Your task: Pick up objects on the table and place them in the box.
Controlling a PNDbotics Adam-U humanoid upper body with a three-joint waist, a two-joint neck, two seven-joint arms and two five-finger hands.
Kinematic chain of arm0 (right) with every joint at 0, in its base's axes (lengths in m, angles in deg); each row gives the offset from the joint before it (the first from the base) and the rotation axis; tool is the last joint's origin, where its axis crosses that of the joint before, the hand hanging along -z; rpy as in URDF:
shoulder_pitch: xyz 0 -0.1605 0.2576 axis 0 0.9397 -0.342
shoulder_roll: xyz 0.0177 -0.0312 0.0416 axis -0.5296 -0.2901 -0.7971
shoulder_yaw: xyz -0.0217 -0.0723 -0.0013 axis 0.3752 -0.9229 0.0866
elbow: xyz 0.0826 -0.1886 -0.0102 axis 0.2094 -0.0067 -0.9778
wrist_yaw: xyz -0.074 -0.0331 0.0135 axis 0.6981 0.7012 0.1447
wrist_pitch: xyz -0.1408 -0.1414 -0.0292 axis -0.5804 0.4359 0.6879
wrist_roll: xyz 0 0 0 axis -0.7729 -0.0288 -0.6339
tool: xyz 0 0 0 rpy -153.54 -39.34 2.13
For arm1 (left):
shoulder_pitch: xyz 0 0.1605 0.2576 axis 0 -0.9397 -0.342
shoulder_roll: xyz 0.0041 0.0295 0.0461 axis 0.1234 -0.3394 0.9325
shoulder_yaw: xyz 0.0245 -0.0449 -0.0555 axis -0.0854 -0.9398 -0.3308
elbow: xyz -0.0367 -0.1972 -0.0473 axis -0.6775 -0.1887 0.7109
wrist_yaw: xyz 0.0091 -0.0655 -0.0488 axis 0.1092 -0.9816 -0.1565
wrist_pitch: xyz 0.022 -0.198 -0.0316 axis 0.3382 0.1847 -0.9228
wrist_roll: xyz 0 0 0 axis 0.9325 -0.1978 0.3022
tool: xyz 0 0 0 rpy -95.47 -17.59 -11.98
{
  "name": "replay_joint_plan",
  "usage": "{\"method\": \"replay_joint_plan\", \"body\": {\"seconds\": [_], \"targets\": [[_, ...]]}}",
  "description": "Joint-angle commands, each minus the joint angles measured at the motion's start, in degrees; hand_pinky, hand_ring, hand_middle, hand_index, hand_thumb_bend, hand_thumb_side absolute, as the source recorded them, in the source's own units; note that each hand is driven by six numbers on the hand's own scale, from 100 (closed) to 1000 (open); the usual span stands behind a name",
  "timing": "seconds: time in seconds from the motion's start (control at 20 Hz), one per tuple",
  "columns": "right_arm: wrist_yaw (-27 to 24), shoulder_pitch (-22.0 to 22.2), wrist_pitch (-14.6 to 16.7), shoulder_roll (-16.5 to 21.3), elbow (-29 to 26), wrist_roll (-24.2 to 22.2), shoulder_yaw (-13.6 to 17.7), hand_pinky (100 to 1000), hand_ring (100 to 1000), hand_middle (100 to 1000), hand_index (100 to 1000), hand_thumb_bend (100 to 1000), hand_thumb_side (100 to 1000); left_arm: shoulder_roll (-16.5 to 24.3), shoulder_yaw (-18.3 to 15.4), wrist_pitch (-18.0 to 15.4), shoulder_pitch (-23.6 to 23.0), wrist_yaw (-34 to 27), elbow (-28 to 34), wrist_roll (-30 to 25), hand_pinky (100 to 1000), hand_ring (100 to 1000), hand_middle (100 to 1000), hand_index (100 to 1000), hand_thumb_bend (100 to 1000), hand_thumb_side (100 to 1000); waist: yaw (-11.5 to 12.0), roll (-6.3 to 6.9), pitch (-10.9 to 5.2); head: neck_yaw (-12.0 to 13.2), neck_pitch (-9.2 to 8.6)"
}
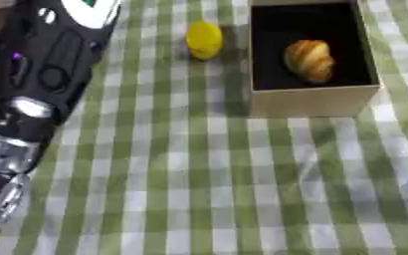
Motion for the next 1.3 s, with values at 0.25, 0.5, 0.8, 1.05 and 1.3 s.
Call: {"method": "replay_joint_plan", "body": {"seconds": [0.25,0.5,0.8,1.05,1.3], "targets": [[-0.2,0.9,4.9,1.7,-0.9,0.8,0.3,942,831,481,757,100,524,2.7,-1.5,-0.3,-0.8,0.9,-5.3,-3.6,777,783,778,905,100,430,-0.3,-1.52,-1.76,-0.4,-1.32],[-0.3,0.9,5.0,1.3,-0.9,0.1,0.0,943,831,475,756,100,525,1.8,-1.7,-1.9,-1.5,3.7,-9.8,-4.7,785,797,789,912,100,457,-1.2,-1.72,-1.27,0.1,-2.76],[0.2,0.7,4.2,0.9,-0.9,0.2,0.0,944,831,471,755,100,525,1.0,-2.1,-3.1,-1.8,7.4,-13.6,-5.3,790,810,799,910,100,317,-1.8,-1.62,-0.86,0.1,-3.9],[0.6,0.6,3.5,0.7,-0.9,0.3,-0.2,945,830,468,754,100,525,0.8,-2.2,-4.1,-1.9,10.0,-15.3,-6.5,795,825,807,905,100,118,-1.8,-1.59,-0.74,0.2,-3.55],[1.1,0.6,2.8,0.5,-0.9,0.3,-0.4,946,830,465,753,100,525,0.7,-2.3,-4.4,-1.7,11.2,-15.7,-7.6,797,830,809,905,122,117,-1.6,-1.54,-0.7,0.2,-3.11]]}}
